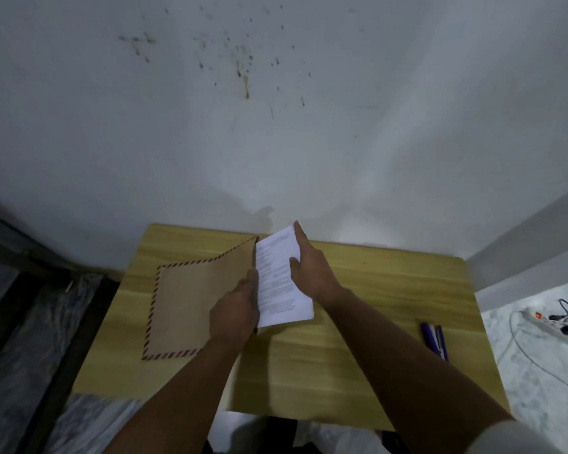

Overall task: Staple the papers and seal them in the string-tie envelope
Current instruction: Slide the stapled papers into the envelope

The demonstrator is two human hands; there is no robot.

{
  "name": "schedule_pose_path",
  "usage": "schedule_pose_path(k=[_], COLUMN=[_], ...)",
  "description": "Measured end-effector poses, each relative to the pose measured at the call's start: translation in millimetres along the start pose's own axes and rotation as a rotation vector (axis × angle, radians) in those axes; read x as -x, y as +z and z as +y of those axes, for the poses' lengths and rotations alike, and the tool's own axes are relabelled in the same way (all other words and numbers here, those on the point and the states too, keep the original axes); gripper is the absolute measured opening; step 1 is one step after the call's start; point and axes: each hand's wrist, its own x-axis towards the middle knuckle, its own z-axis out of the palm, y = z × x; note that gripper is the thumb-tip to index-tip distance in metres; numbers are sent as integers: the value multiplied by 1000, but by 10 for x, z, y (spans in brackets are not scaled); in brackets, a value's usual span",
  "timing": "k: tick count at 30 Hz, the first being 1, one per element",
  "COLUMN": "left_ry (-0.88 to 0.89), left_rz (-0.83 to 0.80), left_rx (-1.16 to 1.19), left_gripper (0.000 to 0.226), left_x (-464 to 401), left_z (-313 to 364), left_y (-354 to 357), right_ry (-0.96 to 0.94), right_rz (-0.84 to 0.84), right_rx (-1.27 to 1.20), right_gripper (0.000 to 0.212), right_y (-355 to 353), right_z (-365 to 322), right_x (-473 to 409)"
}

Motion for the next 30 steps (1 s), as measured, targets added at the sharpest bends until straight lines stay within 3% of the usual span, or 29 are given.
schedule_pose_path(k=[5,11,19,23,30], left_ry=[-24,-14,23,36,-59], left_rz=[45,104,113,162,189], left_rx=[51,129,252,244,247], left_gripper=[53,59,57,66,54], left_x=[-70,-136,-154,-137,-134], left_z=[63,141,219,230,226], left_y=[-54,-63,12,22,-34], right_ry=[23,-9,-40,-8,-2], right_rz=[-13,98,15,-13,146], right_rx=[-17,50,348,269,317], right_gripper=[86,71,68,65,42], right_y=[-7,-171,-111,-89,-117], right_z=[-121,-217,-155,-128,-98], right_x=[63,226,138,92,94])
